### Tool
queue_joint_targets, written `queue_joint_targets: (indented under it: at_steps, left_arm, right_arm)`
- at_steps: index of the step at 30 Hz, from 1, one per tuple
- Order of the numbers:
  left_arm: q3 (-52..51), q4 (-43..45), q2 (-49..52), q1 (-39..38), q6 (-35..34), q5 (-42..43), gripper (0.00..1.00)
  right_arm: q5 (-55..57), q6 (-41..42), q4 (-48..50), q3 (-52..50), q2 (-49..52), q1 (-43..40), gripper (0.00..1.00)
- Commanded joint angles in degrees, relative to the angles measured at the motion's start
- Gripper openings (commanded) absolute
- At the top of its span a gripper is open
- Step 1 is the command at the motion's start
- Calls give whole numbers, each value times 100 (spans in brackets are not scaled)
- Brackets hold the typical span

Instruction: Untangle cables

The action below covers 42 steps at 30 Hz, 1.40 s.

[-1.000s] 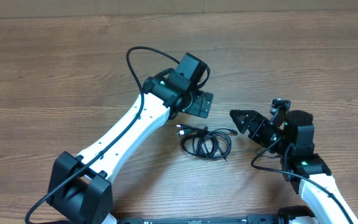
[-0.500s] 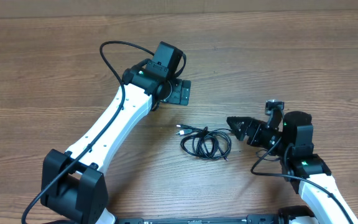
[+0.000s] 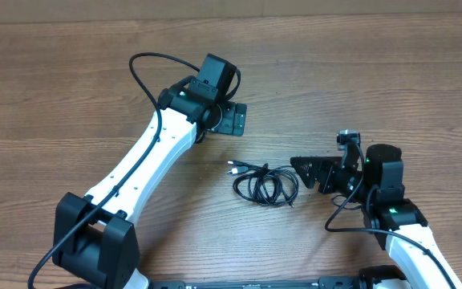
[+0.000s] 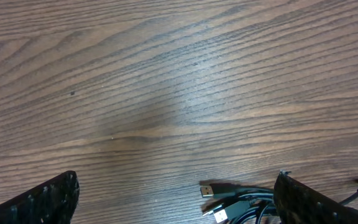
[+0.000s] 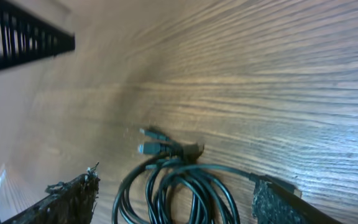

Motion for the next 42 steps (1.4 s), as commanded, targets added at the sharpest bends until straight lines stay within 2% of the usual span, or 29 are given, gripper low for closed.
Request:
queue_joint_targets:
  at_steps: [1, 5, 12, 20, 24, 27, 31, 34, 38, 39, 40, 42]
  left_arm:
    - [76, 11, -66, -11, -17, -55, 100]
    - [76, 11, -66, -11, -17, -55, 99]
    - [76, 11, -66, -7, -17, -55, 100]
    - [76, 11, -66, -7, -17, -55, 100]
    - [76, 11, -66, -7, -17, -55, 100]
    - [76, 11, -66, -7, -17, -55, 100]
    - [76, 11, -66, -4, -17, -55, 99]
    - [76, 11, -66, -7, -17, -55, 100]
    - [76, 11, -66, -4, -17, -55, 100]
    - [76, 9, -66, -4, -17, -55, 100]
    - [76, 11, -66, -4, -17, -55, 100]
    - [76, 9, -66, -4, -17, -55, 99]
  right_arm:
    - [-164, -713, -42, 94, -44, 199, 77]
    - [-9, -1187, -63, 94, -39, 470, 67]
    - [1115, -1246, -339, 94, 223, 769, 67]
    - [1086, -1473, -175, 94, 1196, 780, 67]
    - [857, -1471, 85, 94, 1757, 780, 51]
    - [332, -1471, 374, 94, 2127, 780, 51]
    - [304, -1471, 529, 94, 2409, 778, 50]
    - [302, -1471, 533, 94, 2461, 778, 41]
    - [92, -1471, 651, 94, 2461, 778, 16]
    - [11, -1471, 691, 94, 2461, 778, 7]
    - [-142, -1471, 793, 94, 2461, 778, 4]
    - [-378, -1471, 931, 96, 2457, 778, 4]
